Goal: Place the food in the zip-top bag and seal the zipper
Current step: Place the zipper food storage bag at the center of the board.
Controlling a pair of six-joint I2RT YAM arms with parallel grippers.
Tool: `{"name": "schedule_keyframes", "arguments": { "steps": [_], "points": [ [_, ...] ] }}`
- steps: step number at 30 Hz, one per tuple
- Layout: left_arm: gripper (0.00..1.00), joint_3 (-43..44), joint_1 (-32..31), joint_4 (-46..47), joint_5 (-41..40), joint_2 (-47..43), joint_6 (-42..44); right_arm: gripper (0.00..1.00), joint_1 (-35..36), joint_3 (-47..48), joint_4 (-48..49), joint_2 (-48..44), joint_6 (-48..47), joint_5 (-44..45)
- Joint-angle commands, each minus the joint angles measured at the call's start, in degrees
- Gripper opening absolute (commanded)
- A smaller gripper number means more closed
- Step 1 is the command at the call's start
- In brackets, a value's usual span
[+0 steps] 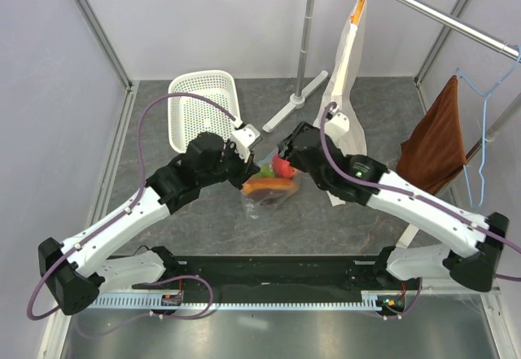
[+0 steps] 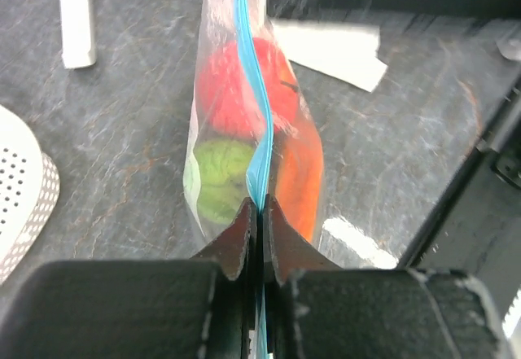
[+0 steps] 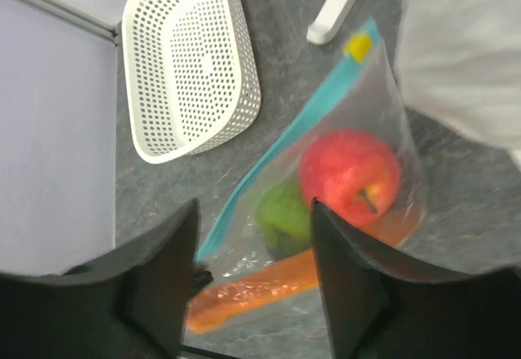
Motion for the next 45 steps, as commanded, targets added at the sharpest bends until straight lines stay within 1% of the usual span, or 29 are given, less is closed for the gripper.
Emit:
{"name": "schedule_keyframes", "arguments": {
  "steps": [1, 2, 3, 5, 9, 11, 14, 17, 18, 19, 20, 21, 22, 23, 24, 25, 26, 27, 29, 31, 32, 35, 37, 39, 40, 41, 42, 43, 45],
  "points": [
    [0.02, 5.95, 1.55, 0.10, 7.78, -0.68, 8.53, 0.73, -1.01, -4.10, 9.11, -10.09, -26.35, -0.67],
    [0.02, 6.74, 2.34, -0.07, 8.56, 0.02, 9.34, 0.76, -1.01, -4.80, 10.34, -11.67, -31.27, -4.16],
    [0.02, 8.49, 2.60, -0.08, 9.09, 2.03, 11.52, 0.78, -1.01, -5.42, 11.23, -14.12, -37.93, -5.41],
    [0.02, 10.52, 3.48, -0.25, 9.80, 3.89, 13.90, 0.98, -1.28, -4.73, 11.24, -15.63, -45.09, -11.54],
    [0.02, 16.13, 5.59, 0.54, 11.47, 9.07, 17.25, 0.98, -3.47, -2.44, 10.27, -18.27, -51.43, -17.97],
    [0.02, 18.08, 6.12, 0.71, 13.14, 10.40, 18.22, 0.98, -4.09, -0.52, 10.01, -18.19, -53.90, -18.52],
    [0.02, 22.11, 6.21, 0.89, 16.12, 12.33, 19.71, 0.98, -4.70, 1.33, 10.09, -18.01, -55.57, -18.96],
    [0.02, 23.62, 6.12, 1.07, 16.57, 13.30, 21.12, 0.98, -5.14, 1.69, 10.09, -18.45, -55.14, -19.22],
    [0.02, 23.36, 6.12, 0.63, 16.83, 13.30, 22.95, 0.98, -5.41, 1.69, 10.01, -18.63, -54.97, -19.75],
    [0.02, 22.84, 6.12, -0.24, 20.49, 13.04, 24.88, 0.98, -5.67, 1.69, 10.09, -18.71, -54.79, -20.01],
    [0.02, 20.31, 6.12, -3.82, 24.44, 11.73, 27.51, 0.98, -5.93, 1.78, 9.75, -18.80, -54.61, -20.19],
    [0.02, 18.11, 6.12, -6.03, 28.57, 10.85, 33.89, 0.98, -6.46, 1.78, 9.57, -18.98, -54.61, -20.37],
    [0.02, 15.21, 5.95, -7.10, 34.18, 9.36, 35.95, 0.98, -6.64, 1.69, 9.57, -18.98, -54.52, -20.63],
    [0.02, 8.83, 5.77, -8.06, 36.24, 6.74, 37.71, 0.98, -6.90, 1.43, 9.31, -19.24, -54.70, -20.80],
    [0.02, 5.55, 5.51, -10.68, 37.82, 5.32, 42.08, 0.98, -7.25, 1.34, 9.30, -19.33, -55.05, -21.07],
    [0.02, 2.56, 3.94, -12.28, 39.06, 4.26, 45.17, 0.98, -7.25, 1.25, 9.22, -19.33, -55.14, -21.33],
    [0.02, -3.04, 2.79, -13.60, 38.29, 2.33, 47.64, 0.98, -7.34, 0.99, 9.04, -19.42, -55.14, -21.77],
    [0.02, -5.71, 1.83, -14.31, 37.32, 1.71, 50.19, 0.98, -7.52, 0.73, 8.95, -19.51, -55.49, -22.21],
    [0.02, -11.50, 0.15, -14.31, 36.35, 1.35, 50.30, 0.98, -7.69, 0.20, 8.78, -19.51, -55.75, -24.57],
    [0.09, -13.55, -0.55, -14.31, 35.47, 2.13, 48.90, 0.98, -7.96, -0.15, 8.08, -19.42, -57.77, -27.12],
    [0.20, -14.16, -0.64, -14.31, 35.12, 2.40, 47.85, 0.98, -7.96, -0.67, 7.29, -19.42, -58.73, -28.79],
    [0.40, -13.82, -0.64, -14.31, 34.32, 1.62, 41.80, 0.98, -7.96, -1.91, 4.75, -19.77, -62.51, -28.89],
    [0.48, -13.30, -0.56, -15.01, 34.85, -2.40, 39.76, 0.98, -8.04, -2.43, 2.90, -20.12, -65.49, -29.77],
    [0.61, -11.63, -0.56, -15.72, 35.47, -6.72, 37.21, 0.98, -8.04, -2.88, 0.87, -21.08, -68.21, -31.86],
    [0.70, -9.01, -0.64, -16.68, 35.12, -11.18, 37.21, 0.98, -8.04, -2.96, 0.00, -22.48, -69.28, -32.75],
    [0.94, -7.33, -0.56, -16.95, 33.11, -13.05, 35.03, 0.98, -8.31, -2.88, -0.54, -23.19, -71.64, -34.06],
    [0.98, -5.31, -0.56, -16.43, 29.96, -14.28, 32.83, 0.98, -8.48, -2.62, -1.32, -23.81, -73.05, -35.73],
    [1.00, -0.51, 1.88, -16.77, 26.02, -15.25, 31.16, 0.98, -8.66, -1.83, -3.16, -24.86, -74.11, -37.92],
    [1.00, 4.79, 7.24, -20.36, 24.93, -14.30, 27.46, 0.98, -9.10, -1.47, -5.36, -25.83, -78.33, -40.04]
  ]
}}
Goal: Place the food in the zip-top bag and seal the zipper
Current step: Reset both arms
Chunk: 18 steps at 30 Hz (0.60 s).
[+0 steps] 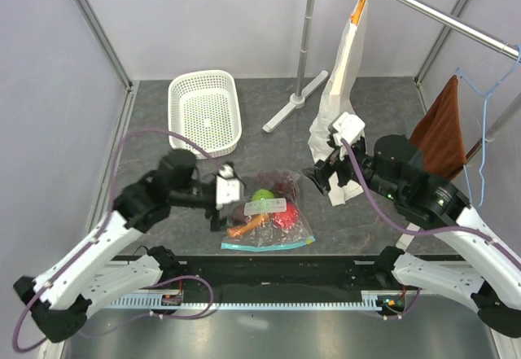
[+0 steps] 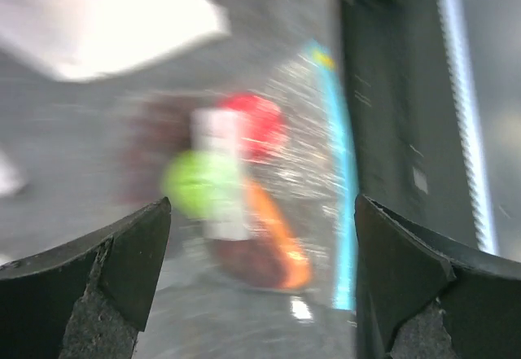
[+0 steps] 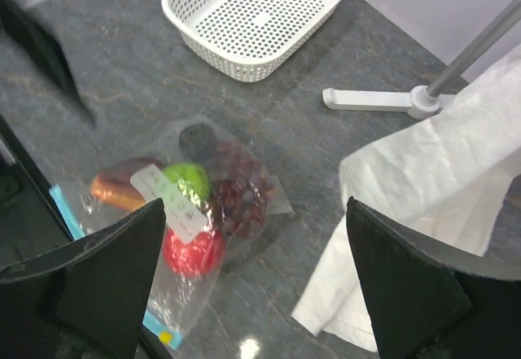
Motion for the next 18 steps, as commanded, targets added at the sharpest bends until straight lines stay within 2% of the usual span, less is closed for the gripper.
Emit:
{"name": "schedule_keyframes", "arguments": {
  "steps": [1, 2, 4, 6, 8, 12, 18],
  "points": [
    [1.00, 17.74, 8.65, -3.36, -10.81, -0.21, -9.96, 0.98, -0.64, 1.83, -6.02, -4.65, -9.62, -7.57],
    [1.00, 20.94, 9.02, -9.82, -13.39, 3.29, -11.02, 0.98, -0.73, 1.66, -6.91, -5.27, -10.59, -7.67],
    [1.00, 27.70, 9.81, -15.31, -19.35, 6.12, -12.87, 0.98, -0.73, 1.04, -9.37, -6.85, -10.95, -6.71],
    [1.00, 29.49, 11.74, -20.40, -19.40, 7.54, -14.37, 0.98, -1.52, 0.25, -10.69, -8.17, -10.95, -6.53],
    [1.00, 28.62, 15.43, -21.49, -17.37, 6.32, -17.00, 0.98, -3.00, -2.03, -10.97, -10.63, -10.86, -6.18],
    [1.00, 25.90, 21.32, -21.23, -18.68, 2.54, -20.69, 0.98, -5.29, -5.19, -11.49, -14.41, -10.42, -6.79],
    [1.00, 21.59, 23.53, -19.64, -21.40, 0.16, -21.84, 0.98, -6.70, -8.63, -12.02, -17.23, -9.72, -6.80]
  ]
}}
